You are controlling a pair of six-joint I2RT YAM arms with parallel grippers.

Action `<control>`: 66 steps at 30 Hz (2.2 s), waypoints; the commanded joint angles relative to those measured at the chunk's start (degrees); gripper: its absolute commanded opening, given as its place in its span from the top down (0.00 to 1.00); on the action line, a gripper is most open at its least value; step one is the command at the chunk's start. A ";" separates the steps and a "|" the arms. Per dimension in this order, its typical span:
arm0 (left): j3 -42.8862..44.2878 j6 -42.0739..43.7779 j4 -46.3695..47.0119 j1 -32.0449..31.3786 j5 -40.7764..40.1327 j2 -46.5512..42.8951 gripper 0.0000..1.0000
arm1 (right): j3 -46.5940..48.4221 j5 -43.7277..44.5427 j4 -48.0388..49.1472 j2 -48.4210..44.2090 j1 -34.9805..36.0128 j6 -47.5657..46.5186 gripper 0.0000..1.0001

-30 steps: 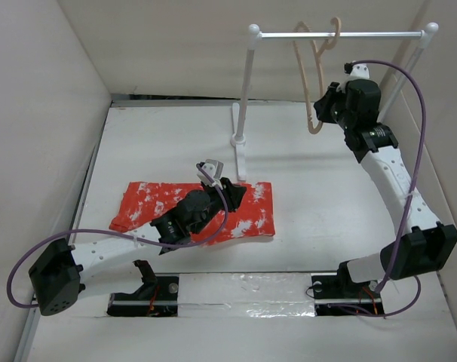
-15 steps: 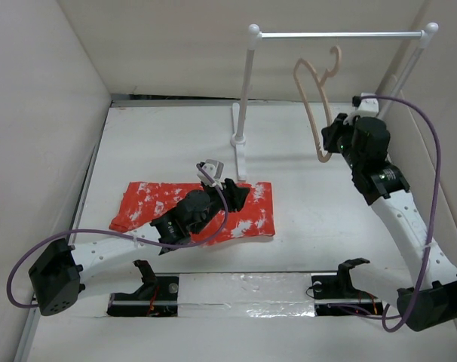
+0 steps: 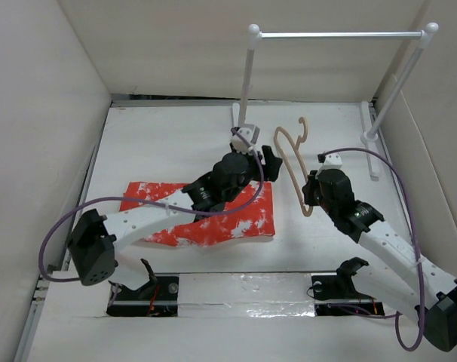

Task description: Place the trousers on the hanger

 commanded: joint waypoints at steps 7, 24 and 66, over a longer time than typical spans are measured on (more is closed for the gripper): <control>25.56 1.38 -9.68 -1.59 0.16 18.80 0.35 | -3.43 5.41 2.68 -3.85 6.33 4.21 1.00; 47.20 0.67 -21.47 -0.98 -12.85 38.94 0.48 | -6.16 4.53 2.77 -7.10 9.94 5.27 1.00; 5.54 -36.40 -16.27 -21.19 -45.28 16.17 1.00 | -6.86 -6.27 -4.10 -26.46 14.25 10.11 1.00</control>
